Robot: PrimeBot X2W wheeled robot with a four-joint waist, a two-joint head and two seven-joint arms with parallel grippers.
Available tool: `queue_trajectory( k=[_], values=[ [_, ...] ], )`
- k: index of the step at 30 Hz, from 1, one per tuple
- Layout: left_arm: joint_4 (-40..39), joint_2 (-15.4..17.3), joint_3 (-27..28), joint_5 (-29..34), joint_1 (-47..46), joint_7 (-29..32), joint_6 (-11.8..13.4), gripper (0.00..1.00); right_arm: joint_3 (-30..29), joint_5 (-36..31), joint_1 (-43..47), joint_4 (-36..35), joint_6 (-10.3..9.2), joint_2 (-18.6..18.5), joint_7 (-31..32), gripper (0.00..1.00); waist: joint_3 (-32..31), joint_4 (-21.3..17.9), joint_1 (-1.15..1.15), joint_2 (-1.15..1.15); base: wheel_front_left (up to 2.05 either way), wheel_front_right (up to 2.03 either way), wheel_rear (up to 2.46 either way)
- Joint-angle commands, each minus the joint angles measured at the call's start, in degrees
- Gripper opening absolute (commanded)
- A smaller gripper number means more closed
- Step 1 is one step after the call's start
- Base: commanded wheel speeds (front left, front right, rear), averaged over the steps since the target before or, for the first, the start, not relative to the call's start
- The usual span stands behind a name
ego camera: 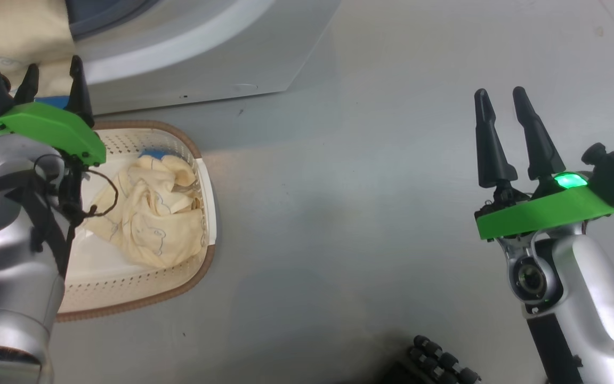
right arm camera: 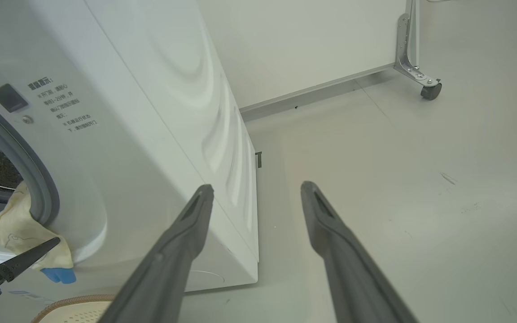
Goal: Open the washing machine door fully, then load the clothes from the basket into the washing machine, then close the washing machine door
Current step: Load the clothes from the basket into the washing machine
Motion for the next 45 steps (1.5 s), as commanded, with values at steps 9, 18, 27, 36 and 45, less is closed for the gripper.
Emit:
queue_trajectory(
  k=[9, 18, 27, 36, 45],
  values=[
    [-0.9, 1.3, 3.0, 2.1, -1.5, -0.4, -0.1, 1.0, 1.0, -0.2, -0.5, -2.0, 0.02, 0.0, -0.4, 1.0, -0.1, -0.2, 0.0, 0.0, 0.0, 0.0, 0.0],
    [-2.0, 0.2, 3.6, 2.9, -1.4, -0.4, -0.4, 1.0, 1.2, -0.2, -0.6, -2.0, 0.02, 0.2, -0.4, 1.0, -0.1, -0.1, 0.0, 0.0, 0.0, 0.0, 0.0],
    [-2.7, 0.2, 4.7, 3.5, -1.3, -0.4, -0.5, 0.24, 1.1, -0.2, -0.6, -1.9, 0.02, 0.3, -0.4, 1.0, -0.2, -0.2, 0.0, 0.0, 0.0, 0.0, 0.0],
    [-4.1, -0.5, 4.7, 3.9, -0.3, -0.4, -0.5, 0.0, 0.5, -0.3, -0.6, -2.0, 0.02, 0.3, -0.4, 1.0, -0.6, 0.7, 0.0, 0.0, 0.0, 0.0, 0.0],
    [-10.8, -1.9, 7.6, 4.5, 3.8, -0.4, -0.5, 0.0, -1.3, -0.6, -0.1, -2.3, 0.02, 0.1, -0.4, 1.0, -1.7, 3.3, 0.0, 0.0, 0.0, 0.0, 0.0]
  ],
)
